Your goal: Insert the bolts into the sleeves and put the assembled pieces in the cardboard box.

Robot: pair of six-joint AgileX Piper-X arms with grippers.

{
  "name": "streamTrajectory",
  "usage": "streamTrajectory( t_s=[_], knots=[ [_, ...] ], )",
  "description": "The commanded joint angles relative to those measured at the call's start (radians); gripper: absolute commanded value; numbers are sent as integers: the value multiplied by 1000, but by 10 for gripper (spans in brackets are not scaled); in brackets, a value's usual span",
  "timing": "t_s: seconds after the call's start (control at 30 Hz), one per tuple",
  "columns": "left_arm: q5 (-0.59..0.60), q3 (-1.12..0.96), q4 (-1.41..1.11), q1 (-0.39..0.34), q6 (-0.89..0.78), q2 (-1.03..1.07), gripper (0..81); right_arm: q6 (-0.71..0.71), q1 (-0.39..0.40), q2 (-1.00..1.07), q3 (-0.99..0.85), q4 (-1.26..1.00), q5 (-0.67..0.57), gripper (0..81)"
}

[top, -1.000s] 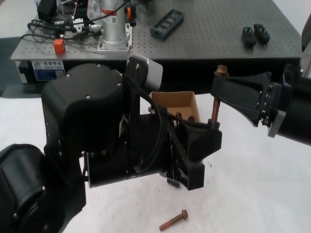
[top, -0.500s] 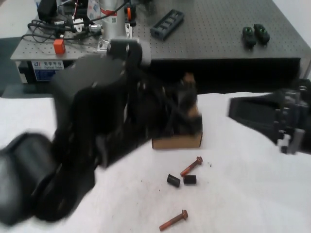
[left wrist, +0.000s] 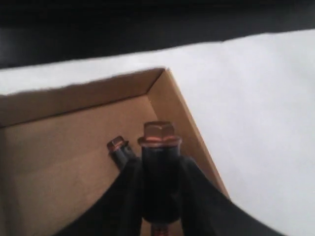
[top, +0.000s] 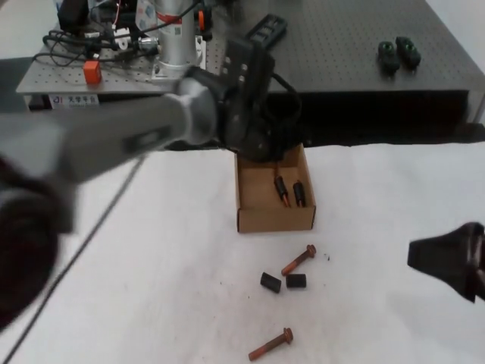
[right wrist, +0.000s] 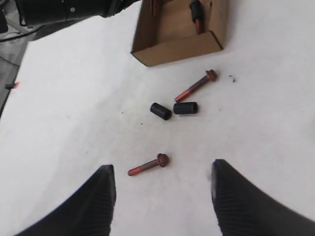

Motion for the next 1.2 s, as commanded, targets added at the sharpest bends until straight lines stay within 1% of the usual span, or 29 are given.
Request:
streamTrajectory(
  t_s=[0.0,0.1,0.17,0.27,0.37,0.43,0.53,0.6,0.67,0.8,0.93,1.03,1.1,1.17],
  knots=[
    [6,-87,62,7,-2,35,7,-42,-5,-8,-5,46,79,427],
    [6,-150,127,7,-2,86,5,-59,-5,-4,-5,50,112,427],
    [6,-153,132,7,-2,93,8,-75,-5,18,-5,49,112,427],
    [6,-152,147,7,-4,93,73,-92,-3,82,-5,49,135,427],
    [4,-152,156,11,-7,93,184,-120,-3,177,-11,44,154,427],
    [3,-152,155,12,-19,93,238,-148,-3,256,-18,31,158,427],
    [7,-152,155,15,-42,93,251,-189,21,368,-44,-6,191,427],
    [6,-152,155,15,-40,90,251,-219,56,454,-84,-11,201,427],
    [6,-152,182,18,-40,76,251,-240,107,533,-133,-10,206,427],
    [-1,-152,237,35,17,1,245,-362,227,717,-269,2,279,427],
    [-94,-150,306,70,92,-130,239,-482,323,903,-439,32,364,427],
    [-108,-114,343,103,132,-222,239,-564,371,1035,-564,86,404,427],
    [-108,-52,350,123,147,-297,239,-603,393,1122,-638,131,426,427],
    [-108,56,346,135,157,-372,239,-646,412,1189,-706,163,456,427]
  ],
)
